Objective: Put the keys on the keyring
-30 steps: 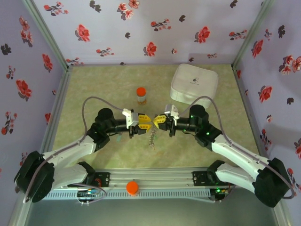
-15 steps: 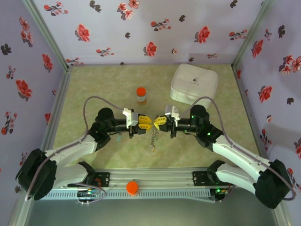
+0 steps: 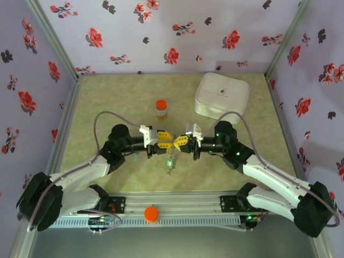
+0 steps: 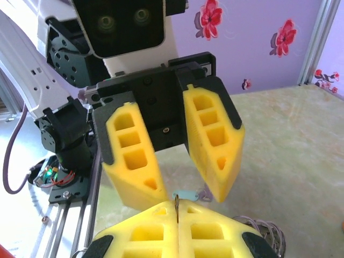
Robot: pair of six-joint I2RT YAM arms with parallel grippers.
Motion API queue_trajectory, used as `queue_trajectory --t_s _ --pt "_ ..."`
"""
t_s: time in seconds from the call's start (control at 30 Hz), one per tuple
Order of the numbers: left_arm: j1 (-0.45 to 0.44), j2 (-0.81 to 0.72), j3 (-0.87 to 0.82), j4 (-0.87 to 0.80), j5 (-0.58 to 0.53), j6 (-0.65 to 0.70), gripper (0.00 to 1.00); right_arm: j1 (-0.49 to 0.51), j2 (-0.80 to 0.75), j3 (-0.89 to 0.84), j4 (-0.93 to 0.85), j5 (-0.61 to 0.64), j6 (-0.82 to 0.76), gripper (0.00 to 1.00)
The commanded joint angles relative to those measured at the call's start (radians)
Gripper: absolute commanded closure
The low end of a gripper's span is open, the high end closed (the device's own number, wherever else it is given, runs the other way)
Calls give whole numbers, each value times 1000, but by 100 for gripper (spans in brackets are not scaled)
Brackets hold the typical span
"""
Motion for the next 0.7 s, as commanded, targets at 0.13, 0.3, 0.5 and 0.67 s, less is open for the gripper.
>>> queue_trajectory --t_s 0.13,0.3,0.5,0.67 --pt "-3 -2 -1 -16 10 17 71 23 -14 33 52 5 -19 100" --pt "-6 3 -1 -19 68 -6 72 46 30 42 110 13 -12 100" --pt "-6 17 4 -18 102 -19 84 56 47 24 177 13 20 100" --pt "-6 14 3 -19 103 -2 100 56 53 10 185 0 25 100"
